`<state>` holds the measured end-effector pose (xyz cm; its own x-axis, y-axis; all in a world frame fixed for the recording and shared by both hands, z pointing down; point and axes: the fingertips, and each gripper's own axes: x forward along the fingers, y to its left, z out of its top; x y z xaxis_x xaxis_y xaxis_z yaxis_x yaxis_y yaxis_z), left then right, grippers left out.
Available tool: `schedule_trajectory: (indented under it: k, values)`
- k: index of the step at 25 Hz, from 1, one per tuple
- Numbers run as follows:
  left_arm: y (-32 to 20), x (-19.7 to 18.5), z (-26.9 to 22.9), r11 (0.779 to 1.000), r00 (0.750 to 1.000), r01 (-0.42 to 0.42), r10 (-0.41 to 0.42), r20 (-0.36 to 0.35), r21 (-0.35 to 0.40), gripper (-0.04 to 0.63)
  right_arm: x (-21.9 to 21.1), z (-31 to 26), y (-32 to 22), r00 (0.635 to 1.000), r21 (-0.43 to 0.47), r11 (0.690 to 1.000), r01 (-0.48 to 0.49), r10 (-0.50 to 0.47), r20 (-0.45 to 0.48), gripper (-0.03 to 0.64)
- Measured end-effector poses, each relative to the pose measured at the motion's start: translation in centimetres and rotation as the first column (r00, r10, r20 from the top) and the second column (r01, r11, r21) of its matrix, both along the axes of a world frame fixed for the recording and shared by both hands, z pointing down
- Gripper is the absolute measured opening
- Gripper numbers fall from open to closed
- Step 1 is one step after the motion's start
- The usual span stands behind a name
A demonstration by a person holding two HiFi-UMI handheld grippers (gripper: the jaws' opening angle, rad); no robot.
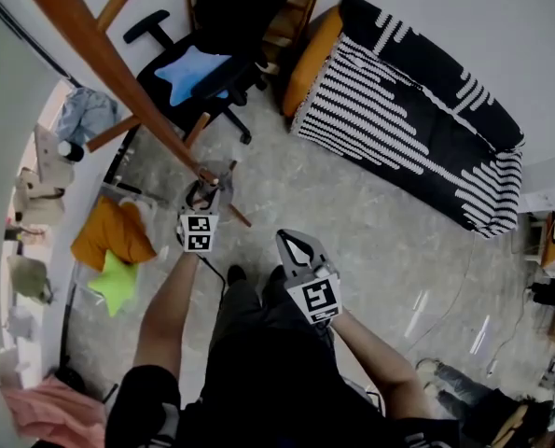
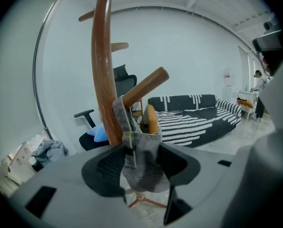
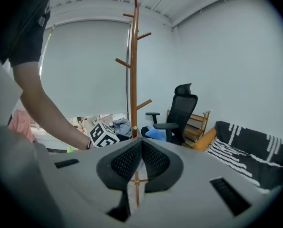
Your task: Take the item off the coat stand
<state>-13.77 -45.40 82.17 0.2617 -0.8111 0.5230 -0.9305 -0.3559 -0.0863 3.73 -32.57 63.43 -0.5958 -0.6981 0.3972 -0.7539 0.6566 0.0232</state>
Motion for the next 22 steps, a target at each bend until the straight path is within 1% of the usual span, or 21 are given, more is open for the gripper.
schedule_trajectory:
  k: [1,2,10,13,18,22]
  values:
    - [-0.1,-0.1,0.0,1.0,1.0,0.0,0.0,0.004,0.002,0.221,0.0,0.1,0.0,1.0,-0.002,1.0,-0.001,0.001,-0.001,0.02]
    - [-0.3,-0.1,0.0,1.0,1.0,0.001,-0.001,0.007,0.003,0.202,0.0,0.2,-0.1,1.0,-0.003,1.0,-0.002,0.002,-0.002,0.02]
    - [-0.4,-0.7,0.0,1.0,0.999,0.015,-0.015,0.049,0.014,0.087,-0.5,0.3,-0.1,1.0,-0.003,1.0,-0.004,0.004,-0.001,0.02]
    - [0.1,-0.6,-0.4,1.0,0.998,0.011,-0.013,0.064,0.025,0.071,-0.5,0.0,0.0,1.0,-0.002,1.0,-0.006,0.006,-0.001,0.02]
    - [0.6,0.3,-1.5,0.999,0.997,-0.005,0.002,0.071,0.039,0.066,-0.1,-0.2,-0.2,1.0,-0.002,1.0,-0.01,0.01,-0.004,0.02]
    - [1.2,0.9,-2.2,0.999,0.998,-0.008,0.005,0.055,0.046,0.066,0.1,-0.5,-0.1,1.0,0.003,1.0,-0.014,0.014,-0.002,0.018]
